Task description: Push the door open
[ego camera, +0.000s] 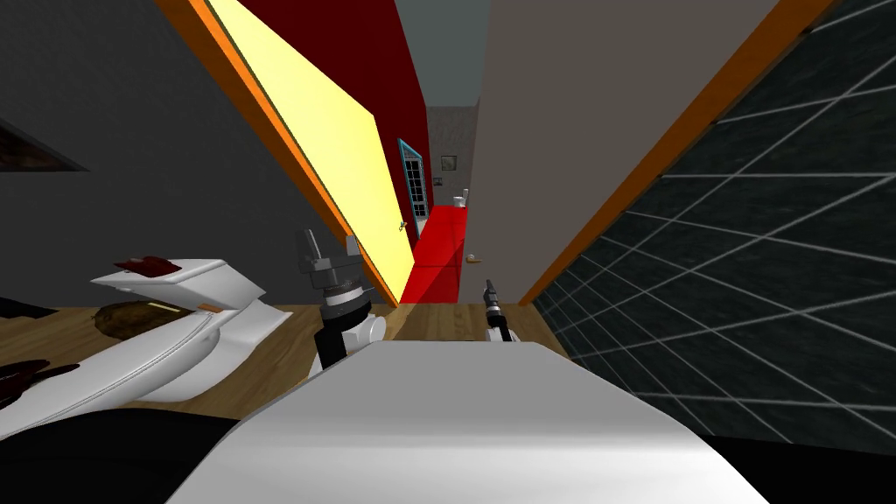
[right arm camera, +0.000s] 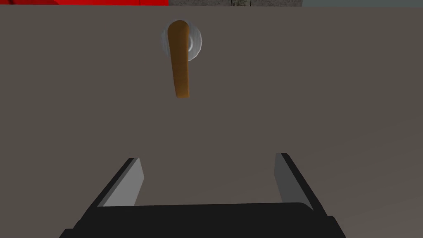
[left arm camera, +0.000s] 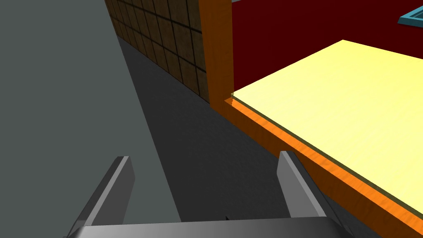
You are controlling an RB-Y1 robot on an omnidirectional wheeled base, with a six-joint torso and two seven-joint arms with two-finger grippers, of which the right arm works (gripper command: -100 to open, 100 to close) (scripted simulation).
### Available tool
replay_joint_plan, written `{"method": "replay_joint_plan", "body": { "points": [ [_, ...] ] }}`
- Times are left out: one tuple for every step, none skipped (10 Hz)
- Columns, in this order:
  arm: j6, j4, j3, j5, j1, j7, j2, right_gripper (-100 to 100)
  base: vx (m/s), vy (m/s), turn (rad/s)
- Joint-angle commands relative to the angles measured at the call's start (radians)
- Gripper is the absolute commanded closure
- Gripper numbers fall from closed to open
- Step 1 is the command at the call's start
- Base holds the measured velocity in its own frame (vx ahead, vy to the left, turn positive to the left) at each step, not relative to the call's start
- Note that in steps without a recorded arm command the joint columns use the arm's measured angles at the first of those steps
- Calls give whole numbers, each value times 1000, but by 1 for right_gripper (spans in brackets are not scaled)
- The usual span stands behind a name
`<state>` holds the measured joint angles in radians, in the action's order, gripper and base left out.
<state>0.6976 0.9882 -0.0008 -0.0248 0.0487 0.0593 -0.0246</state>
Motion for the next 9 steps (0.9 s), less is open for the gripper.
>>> {"method": "replay_joint_plan", "body": {
  "points": [
    [9,-30,0,0,-12,-3,4,-100,90,-27,18],
    [16,-56,1,0,-22,-5,12,-100,115,-32,28],
    [19,-70,1,0,-26,-5,16,-100,120,-39,22],
    [27,-96,2,0,-36,-7,24,-100,152,-40,30],
    [30,-107,3,0,-40,-7,27,-100,138,-33,24],
    [32,-116,3,0,-43,-8,30,-100,85,-25,9],
    [37,-135,3,0,-50,-9,37,-100,89,-33,13],
    [42,-153,4,0,-57,-10,44,-100,124,-39,24],
    [48,-177,5,0,-65,-11,54,-100,148,-28,32]
  ]
}}
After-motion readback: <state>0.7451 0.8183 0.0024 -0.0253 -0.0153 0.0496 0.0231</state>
